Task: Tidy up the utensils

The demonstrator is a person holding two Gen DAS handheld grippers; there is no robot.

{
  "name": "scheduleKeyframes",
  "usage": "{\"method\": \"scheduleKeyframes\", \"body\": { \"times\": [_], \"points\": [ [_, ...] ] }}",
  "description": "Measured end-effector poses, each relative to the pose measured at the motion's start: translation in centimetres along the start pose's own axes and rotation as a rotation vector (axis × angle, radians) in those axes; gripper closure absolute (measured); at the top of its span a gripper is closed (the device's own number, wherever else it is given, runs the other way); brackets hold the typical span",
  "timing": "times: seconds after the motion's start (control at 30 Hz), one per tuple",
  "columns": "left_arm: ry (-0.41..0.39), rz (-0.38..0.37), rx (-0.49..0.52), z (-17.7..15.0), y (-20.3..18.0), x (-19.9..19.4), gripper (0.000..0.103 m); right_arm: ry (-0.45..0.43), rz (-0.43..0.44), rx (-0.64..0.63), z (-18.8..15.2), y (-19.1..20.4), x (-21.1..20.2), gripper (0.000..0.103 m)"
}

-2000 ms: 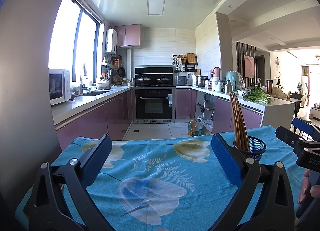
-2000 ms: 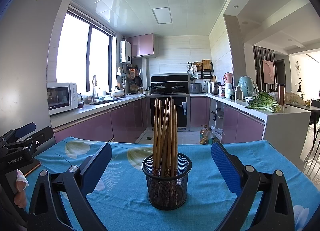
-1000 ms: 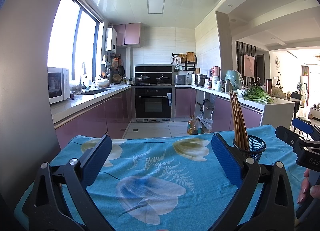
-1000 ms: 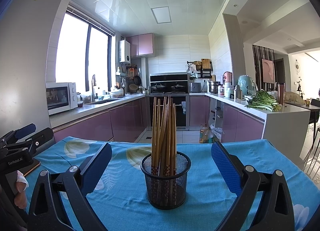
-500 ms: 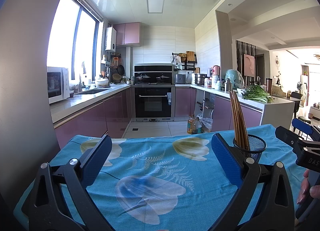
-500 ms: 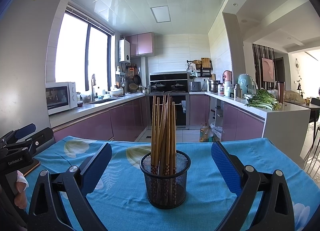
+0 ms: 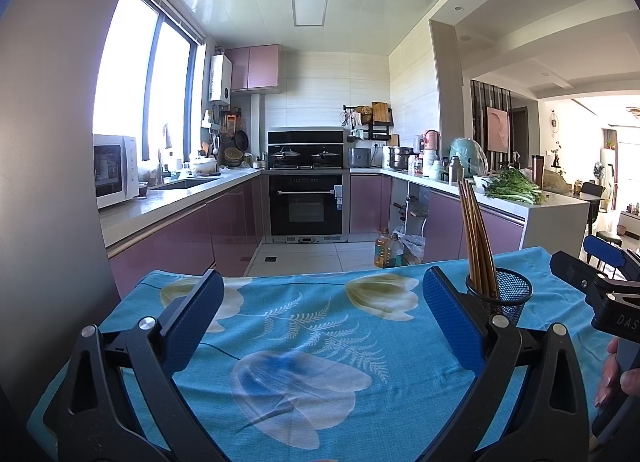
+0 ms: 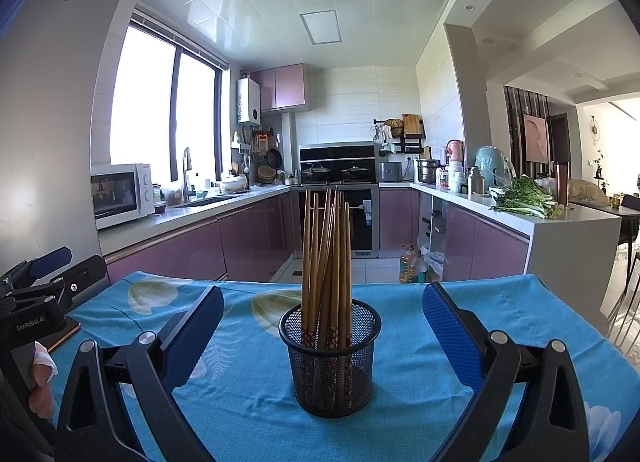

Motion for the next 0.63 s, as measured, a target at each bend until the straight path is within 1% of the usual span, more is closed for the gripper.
{"method": "scheduleKeyframes", "body": {
  "times": [0.27, 0.37, 0.5, 0.57, 0.63],
  "points": [
    [-0.011, -0.003, -0.004, 0.0, 0.5, 0.3, 0.005, 0.001, 0.001, 0.001, -0.1, 0.0, 0.0, 0.007],
    [-0.002, 0.003, 0.005, -0.2, 0.6, 0.4, 0.005, 0.008, 0.002, 0.003, -0.2, -0.1, 0.1, 0.007],
    [0.059, 0.009, -0.001, -0.8, 1.1, 1.6, 0.005, 0.04, -0.024, 0.012, -0.7, -1.5, 0.5, 0.007],
    [0.107, 0.011, -0.013, -1.3, 1.9, 2.7, 0.005, 0.084, -0.048, 0.041, -1.2, -3.5, 0.9, 0.007],
    [0.181, 0.019, -0.011, -2.2, 2.8, 4.4, 0.005, 0.145, -0.096, 0.077, -1.9, -6.1, 1.6, 0.007]
  ]
}}
Point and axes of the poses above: each gripper's, at about its wrist camera, not at the fingertips, and x roughly the way its jaws point, y to its left, z to its top, the point moved 6 cm from there along x, roughly the way its jaws point, and after that the axes turned 10 degrees about z, right-handed, at the moved point
